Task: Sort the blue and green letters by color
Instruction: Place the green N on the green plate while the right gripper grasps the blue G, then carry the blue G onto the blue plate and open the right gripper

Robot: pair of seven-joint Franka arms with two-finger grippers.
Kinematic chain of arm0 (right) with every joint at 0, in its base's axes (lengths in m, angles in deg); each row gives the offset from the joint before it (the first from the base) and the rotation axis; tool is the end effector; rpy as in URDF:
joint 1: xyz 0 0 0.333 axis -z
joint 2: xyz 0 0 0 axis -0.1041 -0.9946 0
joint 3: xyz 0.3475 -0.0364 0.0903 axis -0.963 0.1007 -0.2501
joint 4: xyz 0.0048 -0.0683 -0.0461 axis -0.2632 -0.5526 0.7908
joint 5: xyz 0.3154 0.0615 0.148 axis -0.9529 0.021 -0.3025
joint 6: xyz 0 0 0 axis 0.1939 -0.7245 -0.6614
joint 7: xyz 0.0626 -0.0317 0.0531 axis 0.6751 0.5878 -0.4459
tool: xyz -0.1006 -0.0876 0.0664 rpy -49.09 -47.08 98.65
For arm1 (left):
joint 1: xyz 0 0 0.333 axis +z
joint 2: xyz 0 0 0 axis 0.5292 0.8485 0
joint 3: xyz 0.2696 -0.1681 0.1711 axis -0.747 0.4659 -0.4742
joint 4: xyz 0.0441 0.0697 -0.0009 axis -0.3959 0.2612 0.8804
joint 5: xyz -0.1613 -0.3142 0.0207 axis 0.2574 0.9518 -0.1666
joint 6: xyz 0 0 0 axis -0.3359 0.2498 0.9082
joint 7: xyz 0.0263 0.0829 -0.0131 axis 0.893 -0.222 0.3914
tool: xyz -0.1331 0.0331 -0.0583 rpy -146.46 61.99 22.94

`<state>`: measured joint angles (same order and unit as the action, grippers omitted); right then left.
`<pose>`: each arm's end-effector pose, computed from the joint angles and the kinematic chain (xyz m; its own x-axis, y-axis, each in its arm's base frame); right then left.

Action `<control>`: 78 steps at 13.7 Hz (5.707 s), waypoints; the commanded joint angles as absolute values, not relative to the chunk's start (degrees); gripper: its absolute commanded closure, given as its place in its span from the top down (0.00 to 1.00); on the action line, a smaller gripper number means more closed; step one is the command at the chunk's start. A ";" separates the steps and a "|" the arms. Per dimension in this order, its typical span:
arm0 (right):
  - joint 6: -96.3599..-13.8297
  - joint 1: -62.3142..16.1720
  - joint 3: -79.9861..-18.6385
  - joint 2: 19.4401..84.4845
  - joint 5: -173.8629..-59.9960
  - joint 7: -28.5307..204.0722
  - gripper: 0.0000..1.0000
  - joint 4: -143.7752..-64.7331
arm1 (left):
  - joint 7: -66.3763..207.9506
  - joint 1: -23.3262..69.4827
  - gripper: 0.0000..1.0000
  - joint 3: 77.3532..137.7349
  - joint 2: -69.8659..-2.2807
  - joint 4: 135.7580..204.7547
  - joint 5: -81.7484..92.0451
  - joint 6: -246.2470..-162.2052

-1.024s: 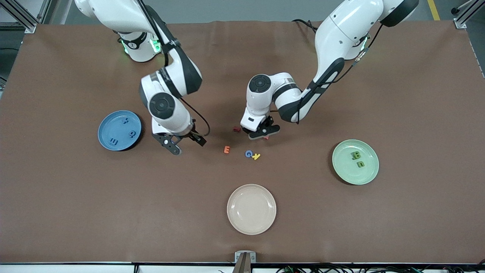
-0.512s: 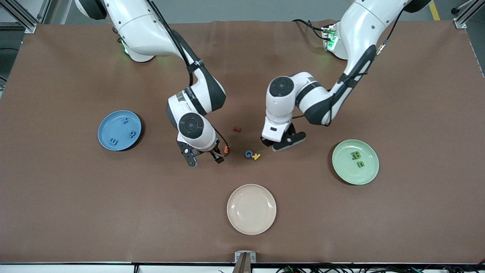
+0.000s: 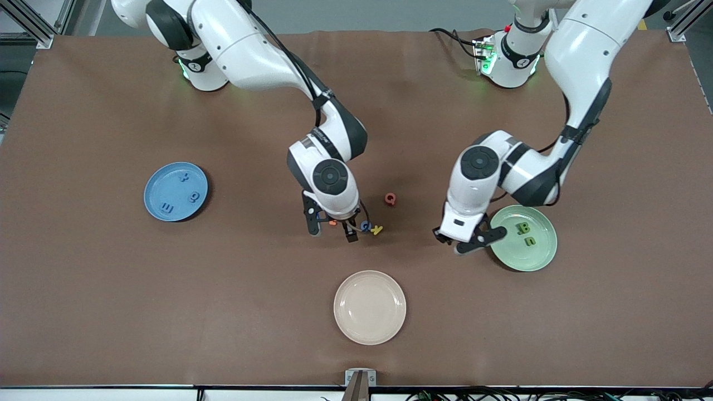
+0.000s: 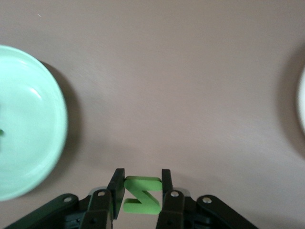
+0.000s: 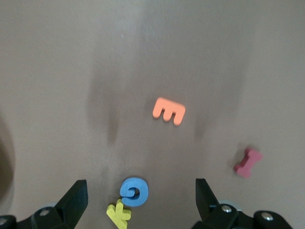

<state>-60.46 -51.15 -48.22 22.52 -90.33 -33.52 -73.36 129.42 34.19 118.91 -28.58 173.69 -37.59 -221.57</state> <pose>0.5709 0.5079 0.2320 0.1675 -0.9841 -0.0584 -0.9852 -0.1693 0.0266 0.6088 -0.2462 0.2884 0.9304 0.3220 0.1751 0.3314 -0.9431 -0.0261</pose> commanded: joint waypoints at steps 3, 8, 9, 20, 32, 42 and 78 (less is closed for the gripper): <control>-61.20 -52.47 -47.38 17.60 -88.43 -39.60 0.94 -67.64 | 117.63 49.50 0.01 125.95 -31.01 179.43 -37.94 -221.10; -62.60 -53.08 -47.38 15.67 -88.35 -41.44 0.70 -65.97 | 107.59 58.57 0.01 127.10 -33.66 185.32 -37.95 -221.18; -62.70 -53.26 -47.29 14.88 -88.35 -41.71 0.65 -65.18 | 107.14 59.02 0.01 127.10 -33.66 186.03 -37.95 -221.18; -65.33 -54.40 -47.38 12.50 -87.12 -42.15 0.28 -64.21 | 103.98 63.77 0.02 126.84 -31.29 188.76 -38.91 -223.46; -55.16 -53.43 -47.29 14.25 -84.48 -33.82 0.00 -64.12 | 104.33 63.59 0.01 126.84 -28.30 187.00 -41.02 -225.93; -22.99 -51.68 -42.20 24.53 -79.66 12.66 0.00 -66.22 | 110.04 63.33 1.00 127.10 -28.29 186.13 -40.93 -225.75; -41.32 -12.57 -41.23 69.10 -76.22 86.24 1.00 -117.44 | 90.79 57.56 1.00 140.59 -33.03 153.78 -34.88 -187.61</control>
<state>-52.02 -14.91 -40.21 68.65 -76.57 82.73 -126.85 92.32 61.96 145.32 -31.08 155.06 -37.56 -188.88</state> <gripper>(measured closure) 0.000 0.000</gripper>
